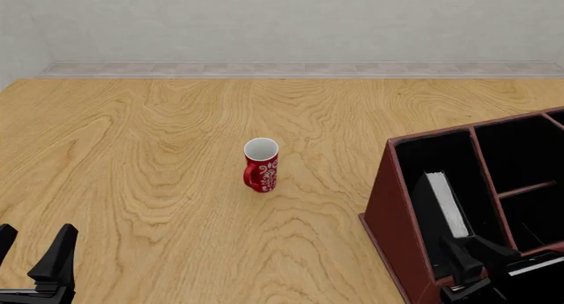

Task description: Pick up the book and place it in the left compartment of the caddy.

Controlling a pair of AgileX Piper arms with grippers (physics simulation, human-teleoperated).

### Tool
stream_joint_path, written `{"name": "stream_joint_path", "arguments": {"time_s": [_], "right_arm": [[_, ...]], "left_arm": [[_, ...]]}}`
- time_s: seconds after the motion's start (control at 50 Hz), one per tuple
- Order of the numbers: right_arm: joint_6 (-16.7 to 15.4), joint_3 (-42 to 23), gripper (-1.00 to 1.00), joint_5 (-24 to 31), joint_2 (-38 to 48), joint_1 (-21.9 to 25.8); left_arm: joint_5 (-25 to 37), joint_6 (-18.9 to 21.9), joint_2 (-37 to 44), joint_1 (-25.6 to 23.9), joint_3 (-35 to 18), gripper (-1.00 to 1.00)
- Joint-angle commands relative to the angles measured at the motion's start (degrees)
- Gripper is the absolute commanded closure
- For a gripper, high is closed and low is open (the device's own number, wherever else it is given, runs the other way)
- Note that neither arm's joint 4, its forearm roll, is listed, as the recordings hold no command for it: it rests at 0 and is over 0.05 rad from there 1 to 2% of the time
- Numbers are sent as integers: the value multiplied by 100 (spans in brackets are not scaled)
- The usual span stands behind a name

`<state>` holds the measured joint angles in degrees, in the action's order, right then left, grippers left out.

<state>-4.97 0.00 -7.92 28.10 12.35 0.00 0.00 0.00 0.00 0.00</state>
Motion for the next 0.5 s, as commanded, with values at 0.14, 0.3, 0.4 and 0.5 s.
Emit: {"name": "stream_joint_path", "arguments": {"time_s": [0.14, 0.3, 0.4, 0.5], "right_arm": [[101, -2, -100, 95, -163, -33], [104, -3, -100, 171, -264, -19], [103, -4, -100, 231, -338, -27], [100, -5, -100, 268, -378, -28]], "left_arm": [[0, 0, 0, 0, 0, -100], [0, 0, 0, 0, 0, -100], [0, 0, 0, 0, 0, -100], [0, 0, 0, 0, 0, -100]]}}
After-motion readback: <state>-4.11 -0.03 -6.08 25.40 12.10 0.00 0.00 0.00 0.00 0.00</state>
